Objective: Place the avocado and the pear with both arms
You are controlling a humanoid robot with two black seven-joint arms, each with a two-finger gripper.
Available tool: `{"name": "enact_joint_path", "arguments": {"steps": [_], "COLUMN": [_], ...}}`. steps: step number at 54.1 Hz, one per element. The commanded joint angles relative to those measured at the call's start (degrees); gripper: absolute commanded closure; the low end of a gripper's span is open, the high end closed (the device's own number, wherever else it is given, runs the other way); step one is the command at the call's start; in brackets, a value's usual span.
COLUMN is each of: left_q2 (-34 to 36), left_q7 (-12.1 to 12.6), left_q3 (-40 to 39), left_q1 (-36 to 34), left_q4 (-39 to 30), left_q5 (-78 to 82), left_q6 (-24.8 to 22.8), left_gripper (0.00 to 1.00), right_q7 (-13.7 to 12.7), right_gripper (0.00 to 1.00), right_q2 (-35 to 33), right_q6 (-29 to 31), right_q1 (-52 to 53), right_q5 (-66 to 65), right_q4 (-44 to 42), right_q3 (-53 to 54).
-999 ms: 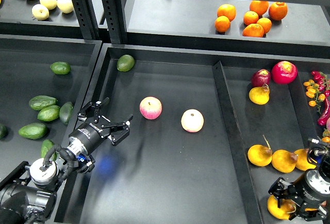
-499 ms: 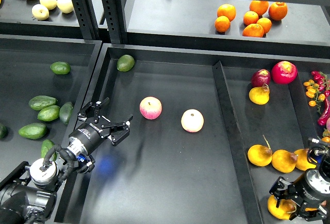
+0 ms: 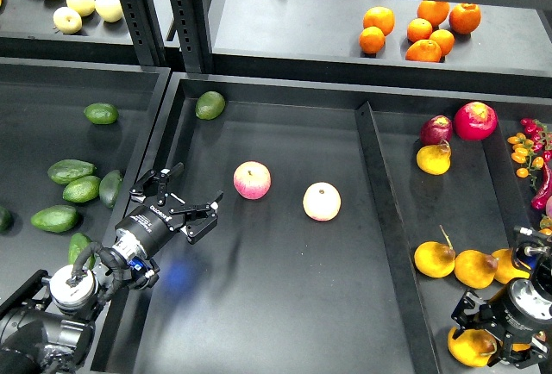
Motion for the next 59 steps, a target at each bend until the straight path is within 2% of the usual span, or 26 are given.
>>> {"name": "enact_joint_path", "arguments": {"steps": [1, 28, 47, 59], "left_q2": [0.0, 0.0, 0.0, 0.0], "left_q7": [0.0, 0.0, 0.0, 0.0], "left_q3": [0.1, 1.3, 1.6, 1.8], "left_q1": [0.0, 0.0, 0.0, 0.0], "left_q4": [0.0, 0.0, 0.1, 0.1], "left_q5": [0.0, 0.0, 0.0, 0.0], "left_q6": [0.0, 0.0, 0.0, 0.0], "left_gripper": [0.01, 0.01, 0.01, 0.01], "right_q7": [0.0, 0.0, 0.0, 0.0], "right_gripper": [0.01, 0.01, 0.01, 0.01], "right_q2": [-0.1, -4.6, -6.0, -7.3], "right_q6": [0.0, 0.0, 0.0, 0.0], "right_q1": [0.4, 4.3, 8.6, 9.1], "right_q5": [0.5, 1.7, 5.3, 8.6], "right_q4": [1.0, 7.4, 9.0, 9.0], "right_q3": [1.6, 2.3, 2.4, 6.3]}}
